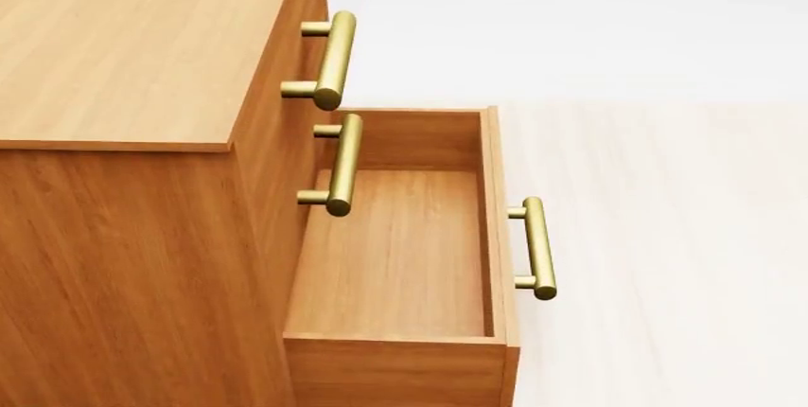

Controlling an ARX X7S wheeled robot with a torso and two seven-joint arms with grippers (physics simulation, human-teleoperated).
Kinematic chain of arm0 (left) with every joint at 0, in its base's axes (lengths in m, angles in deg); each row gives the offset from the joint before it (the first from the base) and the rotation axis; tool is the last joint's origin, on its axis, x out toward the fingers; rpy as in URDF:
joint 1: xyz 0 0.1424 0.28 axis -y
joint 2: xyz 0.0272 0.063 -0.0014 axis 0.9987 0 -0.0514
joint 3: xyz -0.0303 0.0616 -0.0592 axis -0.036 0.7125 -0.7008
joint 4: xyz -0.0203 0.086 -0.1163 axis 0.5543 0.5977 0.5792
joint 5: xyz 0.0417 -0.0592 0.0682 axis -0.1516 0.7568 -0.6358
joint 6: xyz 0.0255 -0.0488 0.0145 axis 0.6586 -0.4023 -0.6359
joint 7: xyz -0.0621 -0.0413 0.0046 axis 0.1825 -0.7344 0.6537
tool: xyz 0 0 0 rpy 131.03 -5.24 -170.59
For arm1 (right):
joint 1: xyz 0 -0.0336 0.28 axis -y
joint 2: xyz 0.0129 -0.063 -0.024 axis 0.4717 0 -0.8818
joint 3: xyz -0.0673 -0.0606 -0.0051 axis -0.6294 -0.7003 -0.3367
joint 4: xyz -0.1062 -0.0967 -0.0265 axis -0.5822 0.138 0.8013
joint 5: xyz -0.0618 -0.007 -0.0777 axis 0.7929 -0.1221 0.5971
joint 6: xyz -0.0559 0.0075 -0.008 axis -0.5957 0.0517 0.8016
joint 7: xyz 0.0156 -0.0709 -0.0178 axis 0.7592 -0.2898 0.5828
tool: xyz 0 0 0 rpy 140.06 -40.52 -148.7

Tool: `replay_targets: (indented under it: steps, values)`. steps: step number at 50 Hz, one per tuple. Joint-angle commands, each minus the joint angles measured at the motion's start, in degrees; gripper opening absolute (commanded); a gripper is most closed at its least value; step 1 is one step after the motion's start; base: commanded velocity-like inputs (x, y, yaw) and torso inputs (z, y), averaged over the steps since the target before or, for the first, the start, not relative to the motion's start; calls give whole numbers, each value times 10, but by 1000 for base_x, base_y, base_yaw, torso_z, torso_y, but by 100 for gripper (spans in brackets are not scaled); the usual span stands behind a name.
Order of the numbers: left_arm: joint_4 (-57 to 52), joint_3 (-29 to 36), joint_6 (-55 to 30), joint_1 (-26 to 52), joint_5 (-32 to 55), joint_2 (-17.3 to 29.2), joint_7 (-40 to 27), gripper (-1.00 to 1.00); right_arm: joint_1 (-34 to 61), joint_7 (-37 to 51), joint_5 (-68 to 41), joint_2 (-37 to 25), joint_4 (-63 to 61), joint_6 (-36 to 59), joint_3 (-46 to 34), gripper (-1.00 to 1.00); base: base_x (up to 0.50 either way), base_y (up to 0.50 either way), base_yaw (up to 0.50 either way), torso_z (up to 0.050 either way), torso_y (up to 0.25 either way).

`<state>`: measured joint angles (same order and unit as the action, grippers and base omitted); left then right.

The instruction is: Put the bowl on top of the cabinet.

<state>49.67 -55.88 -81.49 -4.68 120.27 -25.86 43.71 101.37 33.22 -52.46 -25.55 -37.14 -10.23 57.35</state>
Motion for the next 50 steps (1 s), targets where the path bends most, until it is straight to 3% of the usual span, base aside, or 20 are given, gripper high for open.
replay_targets:
  steps: [1, 50]
  values:
    - [1, 3, 0, 1, -1, 1, -1, 100, 4, -2, 17, 39, 35, -13, -18, 100, 0, 0, 0, 0, 0]
    - [2, 8, 7, -3, 3, 6, 1, 100, -67, 30, 14, 88, 129, -78, 2, 100, 0, 0, 0, 0, 0]
